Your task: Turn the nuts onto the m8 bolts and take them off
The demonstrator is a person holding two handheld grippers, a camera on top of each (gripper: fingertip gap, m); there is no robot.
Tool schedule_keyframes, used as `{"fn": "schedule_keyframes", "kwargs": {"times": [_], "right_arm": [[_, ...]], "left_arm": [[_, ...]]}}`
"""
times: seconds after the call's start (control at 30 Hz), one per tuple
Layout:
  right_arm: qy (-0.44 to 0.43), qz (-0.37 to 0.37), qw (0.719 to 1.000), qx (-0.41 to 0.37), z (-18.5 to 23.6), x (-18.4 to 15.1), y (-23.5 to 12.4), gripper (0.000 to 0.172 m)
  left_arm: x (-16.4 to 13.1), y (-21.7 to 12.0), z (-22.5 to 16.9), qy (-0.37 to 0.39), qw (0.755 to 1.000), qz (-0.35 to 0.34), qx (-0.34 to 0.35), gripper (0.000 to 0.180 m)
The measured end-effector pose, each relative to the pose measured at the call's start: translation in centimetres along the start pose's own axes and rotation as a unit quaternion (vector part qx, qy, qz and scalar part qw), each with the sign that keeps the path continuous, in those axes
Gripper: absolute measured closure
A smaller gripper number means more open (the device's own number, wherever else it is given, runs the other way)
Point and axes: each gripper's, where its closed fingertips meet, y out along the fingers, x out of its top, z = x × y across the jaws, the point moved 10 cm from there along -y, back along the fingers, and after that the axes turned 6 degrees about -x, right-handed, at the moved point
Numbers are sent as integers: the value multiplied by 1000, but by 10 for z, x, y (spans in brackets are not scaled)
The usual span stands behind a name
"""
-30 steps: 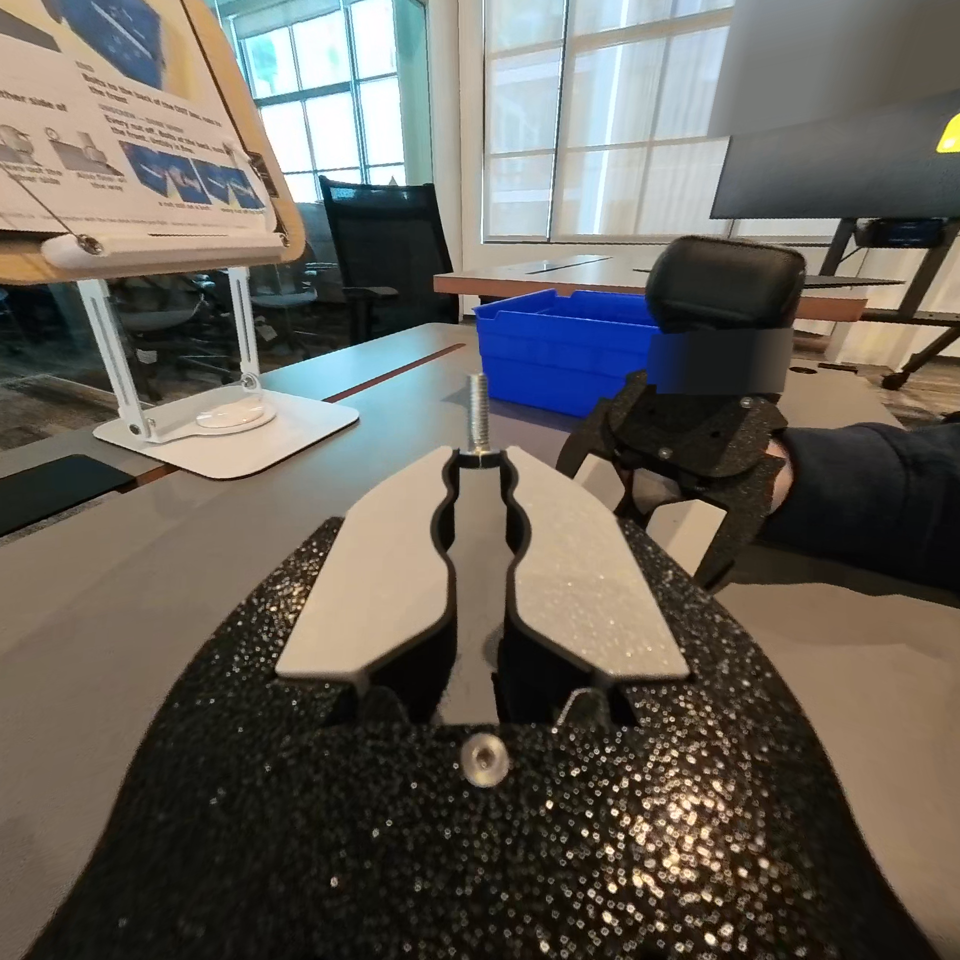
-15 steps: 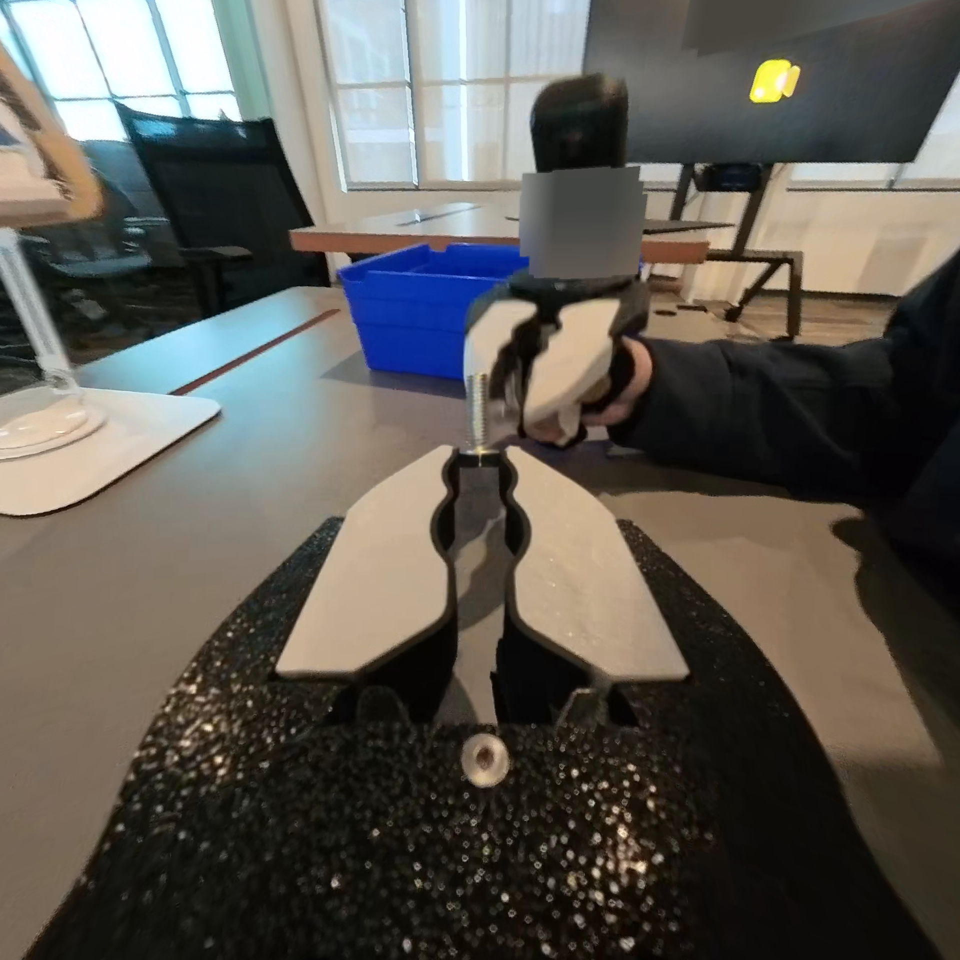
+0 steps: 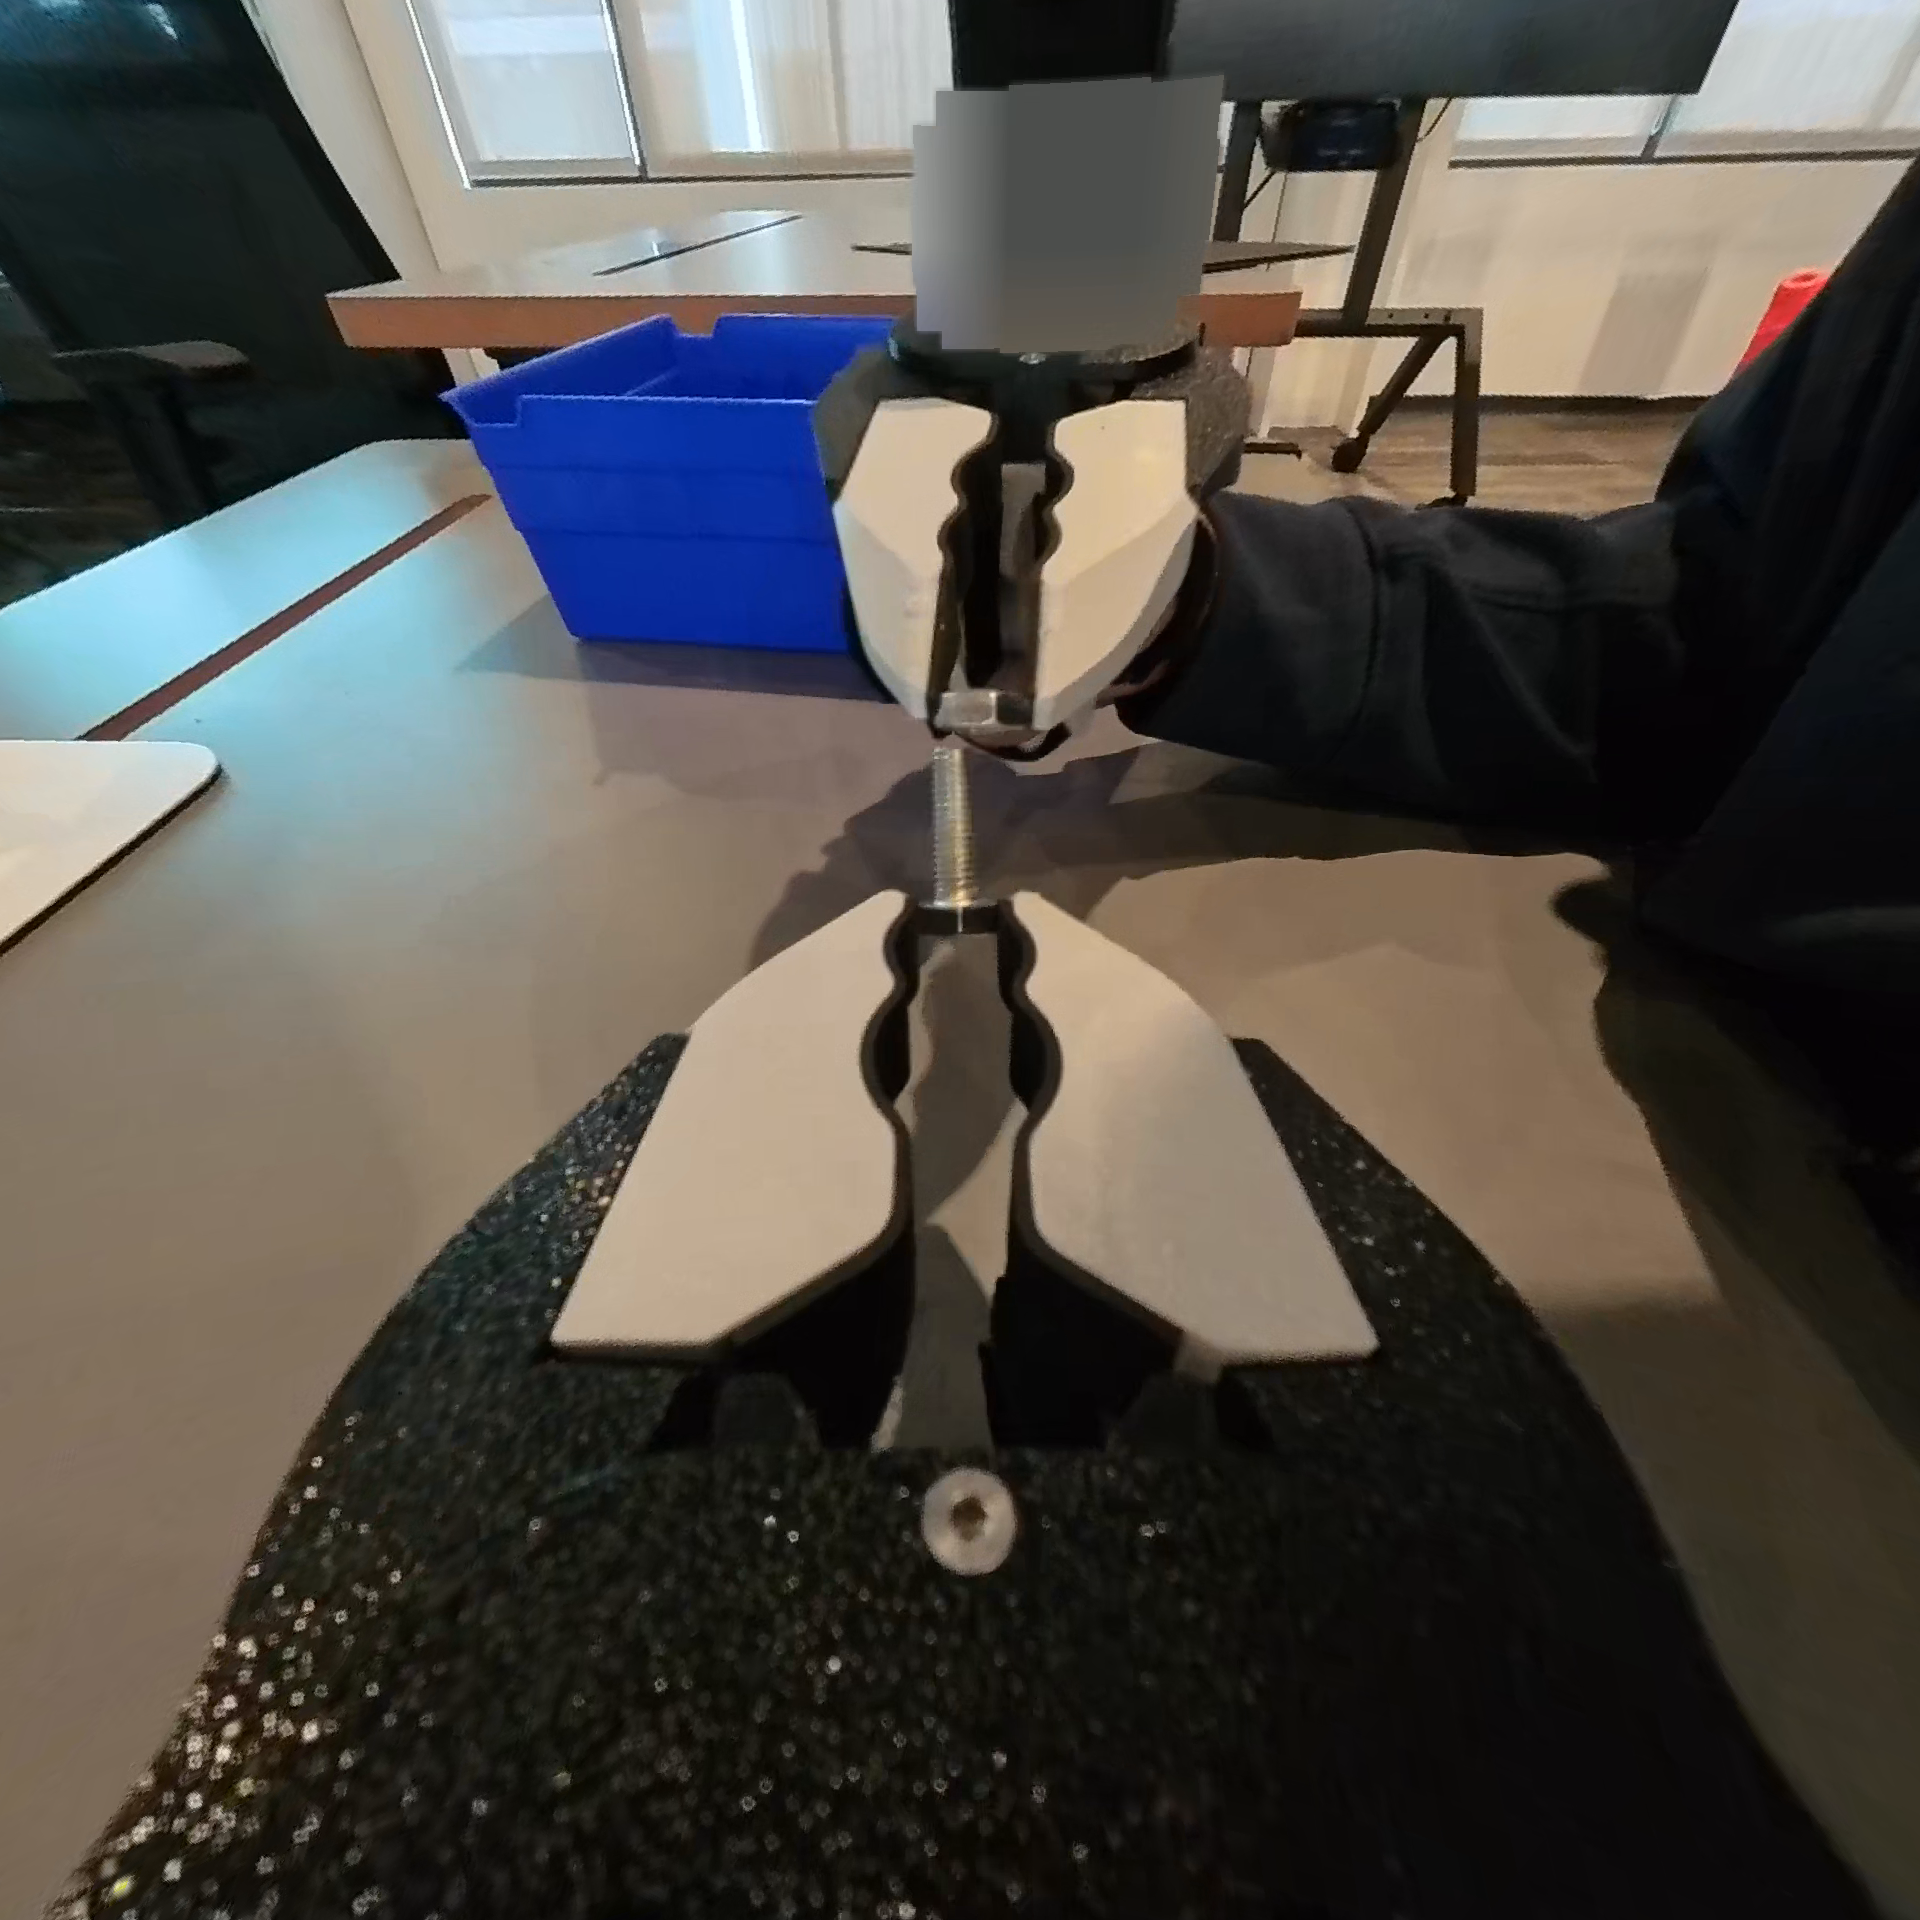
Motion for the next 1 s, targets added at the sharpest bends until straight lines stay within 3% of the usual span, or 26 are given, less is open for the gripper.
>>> {"fn": "schedule_keyframes", "kwargs": {"times": [0.57, 0.77, 1.0], "right_arm": [[17, 0, 1000, 21, 0, -3, 3, 158], [56, 26, 996, -69, -6, 0, 9, 158], [161, 22, 971, -175, -5, 3, 20, 158]], "left_arm": [[0, 0, -2, -2, 999, -8, -34, 167], [0, 2, 1, -3, 997, 12, 70, 167], [4, 5, -1, 24, 977, 52, 207, 167]]}}
